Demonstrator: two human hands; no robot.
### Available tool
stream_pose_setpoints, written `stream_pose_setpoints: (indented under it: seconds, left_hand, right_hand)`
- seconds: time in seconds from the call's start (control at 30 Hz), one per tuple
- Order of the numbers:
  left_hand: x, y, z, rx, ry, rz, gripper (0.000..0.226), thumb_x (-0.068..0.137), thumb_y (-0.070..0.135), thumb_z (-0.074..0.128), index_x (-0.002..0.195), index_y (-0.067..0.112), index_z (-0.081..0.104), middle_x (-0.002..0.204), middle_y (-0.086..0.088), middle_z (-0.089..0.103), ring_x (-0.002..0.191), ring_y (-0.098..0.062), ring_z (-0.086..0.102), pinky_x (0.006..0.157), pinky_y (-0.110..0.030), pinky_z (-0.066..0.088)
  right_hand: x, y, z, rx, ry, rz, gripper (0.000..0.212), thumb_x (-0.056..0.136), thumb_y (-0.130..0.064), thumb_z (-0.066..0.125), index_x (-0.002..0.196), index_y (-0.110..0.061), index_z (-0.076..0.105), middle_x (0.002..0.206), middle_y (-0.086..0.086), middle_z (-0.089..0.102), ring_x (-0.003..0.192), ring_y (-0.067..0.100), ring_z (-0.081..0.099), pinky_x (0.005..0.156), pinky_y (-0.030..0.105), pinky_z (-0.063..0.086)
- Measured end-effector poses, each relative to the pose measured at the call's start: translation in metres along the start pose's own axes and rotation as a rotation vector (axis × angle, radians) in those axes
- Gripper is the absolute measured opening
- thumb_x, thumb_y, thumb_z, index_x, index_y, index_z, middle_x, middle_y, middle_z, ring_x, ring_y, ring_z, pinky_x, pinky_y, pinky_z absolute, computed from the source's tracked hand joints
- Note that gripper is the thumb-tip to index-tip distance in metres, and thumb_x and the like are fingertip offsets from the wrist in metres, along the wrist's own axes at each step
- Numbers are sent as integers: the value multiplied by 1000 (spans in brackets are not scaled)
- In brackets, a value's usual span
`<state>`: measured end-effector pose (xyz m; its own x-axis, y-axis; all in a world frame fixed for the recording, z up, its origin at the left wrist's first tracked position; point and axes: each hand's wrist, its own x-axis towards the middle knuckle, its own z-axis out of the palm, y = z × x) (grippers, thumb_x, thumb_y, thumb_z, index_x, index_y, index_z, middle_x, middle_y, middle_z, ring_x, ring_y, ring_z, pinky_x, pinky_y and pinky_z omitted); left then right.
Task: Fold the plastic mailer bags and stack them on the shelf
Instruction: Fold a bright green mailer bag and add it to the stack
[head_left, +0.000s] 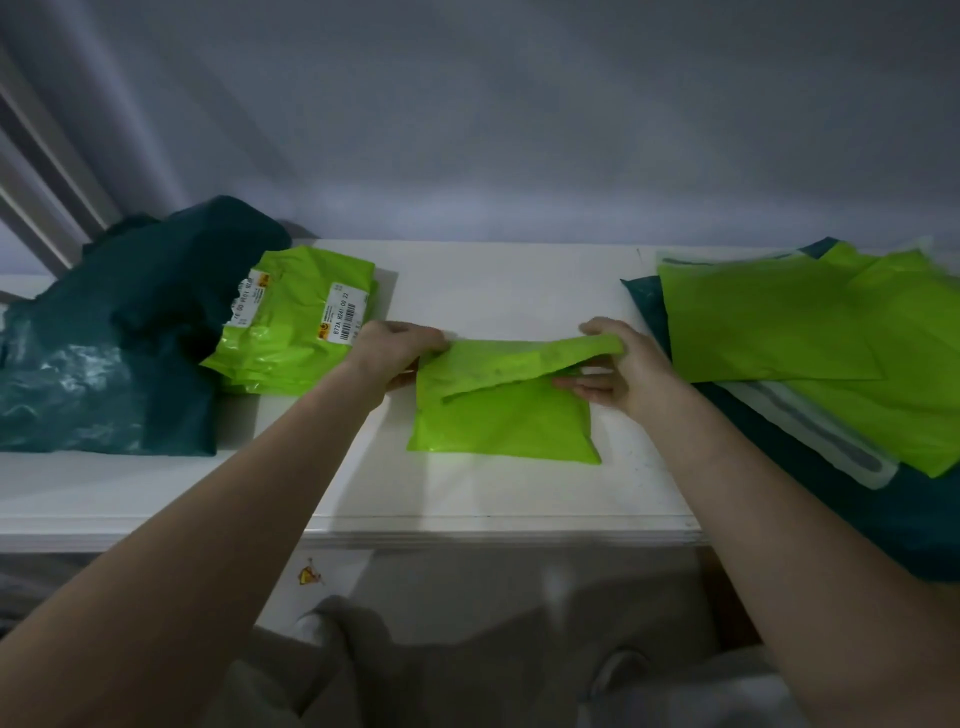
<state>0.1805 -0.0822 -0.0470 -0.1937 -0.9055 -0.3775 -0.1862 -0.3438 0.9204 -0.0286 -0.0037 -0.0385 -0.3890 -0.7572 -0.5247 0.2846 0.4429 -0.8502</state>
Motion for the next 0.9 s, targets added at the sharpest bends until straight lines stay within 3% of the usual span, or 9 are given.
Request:
stream_pose_setpoints:
  seconds: [0.13,0.23,0.33,0.4,0.47,0.53,0.67,0.77,0.9]
  left_hand:
    - [3,-4,-4,148,40,24,19,79,10,72,91,17,60,84,-7,58,65,-12,54,53,-16,50]
    - [3,-7,-5,215,57,53,34,76,13,75,103,17,55,96,-8,56,70,-16,54,64,-23,49]
    - [-1,-8,-4,288,77,113,44,76,16,76,111,18,48,86,-1,51,66,-11,51,52,-16,48]
    - [-4,-9,-5,350,98,135,47,76,19,76,114,16,48,91,-3,50,65,-10,50,54,-18,48]
    - [-5,-10,-7,410,119,120,46,77,25,75,113,13,49,97,-6,51,66,-14,53,62,-23,49]
    - [-6,-10,-8,447,127,79,33,80,31,71,97,12,51,89,-6,55,65,-16,56,68,-27,53]
    - [-9,-12,-9,550,118,32,29,86,36,61,77,8,56,81,-13,62,73,-27,63,79,-40,57]
    - [-11,-13,-12,523,109,-9,33,87,33,60,86,1,59,83,-16,63,71,-28,64,70,-36,58]
    - [-14,-11,-12,391,92,-50,27,88,27,60,74,5,53,74,-10,58,60,-18,57,58,-25,55]
  right_hand:
    - [4,-1,-2,-179,-36,5,2,81,-6,63,83,-6,63,78,10,58,64,20,59,54,23,50]
    - [4,1,-2,-196,-58,-37,17,80,5,59,91,-6,65,89,15,57,74,24,50,63,25,42]
    - [4,5,0,-232,-62,-95,28,78,11,59,98,-9,62,100,19,57,90,27,55,71,29,49]
    - [3,8,2,-275,-37,-132,38,76,12,61,107,-9,56,106,18,56,97,29,59,77,35,52]
    - [3,10,3,-316,-4,-154,44,75,8,65,113,-10,52,112,18,55,102,30,59,84,38,52]
    - [2,13,3,-382,27,-174,49,75,-1,70,118,-11,50,116,16,54,104,29,58,87,39,50]
    - [-6,15,3,-695,119,-261,54,77,-26,71,121,-12,44,110,4,48,104,25,56,89,41,51]
    - [-9,14,3,-723,106,-245,65,77,-39,70,126,-11,39,113,4,48,108,24,54,91,37,50]
    - [-10,12,2,-576,67,-192,70,74,-32,75,129,-13,34,119,6,49,108,24,55,89,37,50]
